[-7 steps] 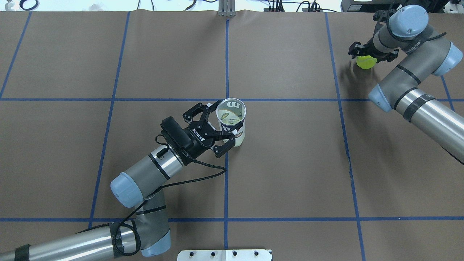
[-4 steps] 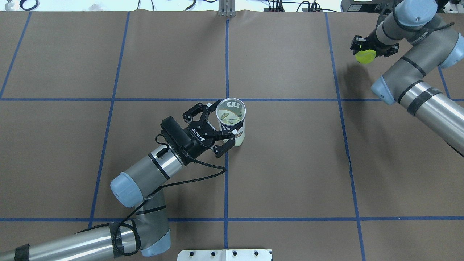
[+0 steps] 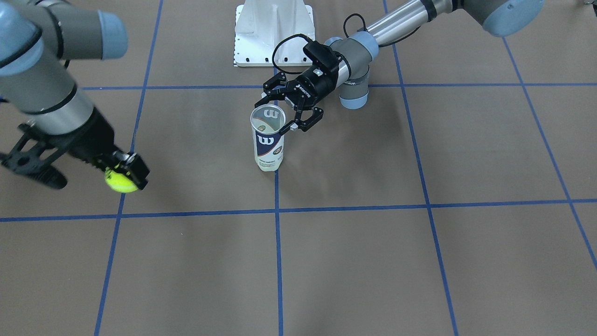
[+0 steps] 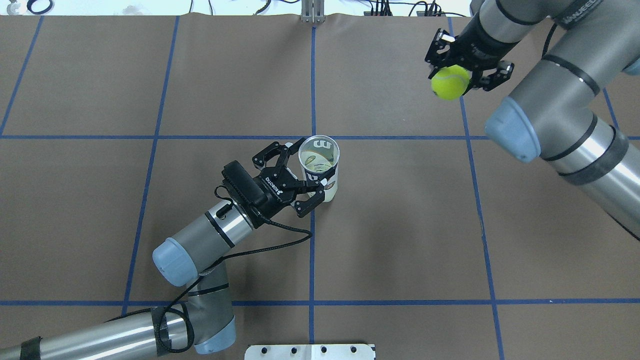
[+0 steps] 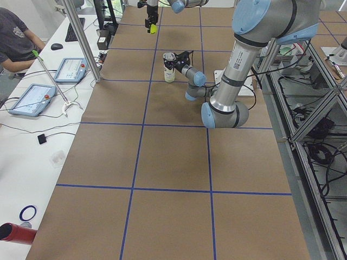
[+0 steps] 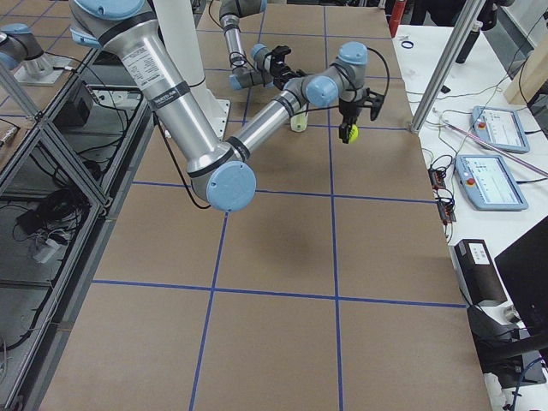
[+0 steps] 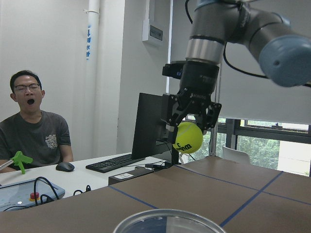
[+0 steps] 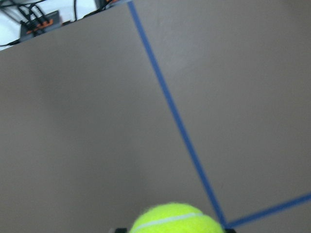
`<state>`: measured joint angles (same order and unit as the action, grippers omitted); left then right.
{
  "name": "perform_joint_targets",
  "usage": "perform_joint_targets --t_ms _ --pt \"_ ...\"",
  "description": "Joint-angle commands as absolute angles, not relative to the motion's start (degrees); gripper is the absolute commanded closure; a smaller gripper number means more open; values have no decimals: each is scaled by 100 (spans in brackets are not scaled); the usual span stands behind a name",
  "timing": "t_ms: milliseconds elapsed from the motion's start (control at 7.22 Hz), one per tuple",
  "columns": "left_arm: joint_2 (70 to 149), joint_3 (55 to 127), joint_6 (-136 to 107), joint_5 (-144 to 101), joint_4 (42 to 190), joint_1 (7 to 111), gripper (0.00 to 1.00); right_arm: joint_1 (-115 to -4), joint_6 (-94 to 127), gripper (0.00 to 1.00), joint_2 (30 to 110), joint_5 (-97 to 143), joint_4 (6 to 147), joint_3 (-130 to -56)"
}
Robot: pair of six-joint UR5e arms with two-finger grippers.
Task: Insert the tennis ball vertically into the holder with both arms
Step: 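Carry the second ball with the right gripper above the tube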
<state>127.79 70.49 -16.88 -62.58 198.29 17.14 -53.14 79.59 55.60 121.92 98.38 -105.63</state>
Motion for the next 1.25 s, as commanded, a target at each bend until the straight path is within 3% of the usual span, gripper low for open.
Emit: perform_joint_targets --t_ms 0,416,1108 --pt "12779 7040 -1687 -6258 19828 1714 14 -4495 9049 100 5092 12156 9993 -10925" --pt "12779 7040 -1687 -6249 19828 1714 14 -3851 9299 100 4536 11998 9967 -10671" --pt "12779 7040 -1687 -6249 19837 1714 14 -3814 9299 100 4237 11927 9678 -10188"
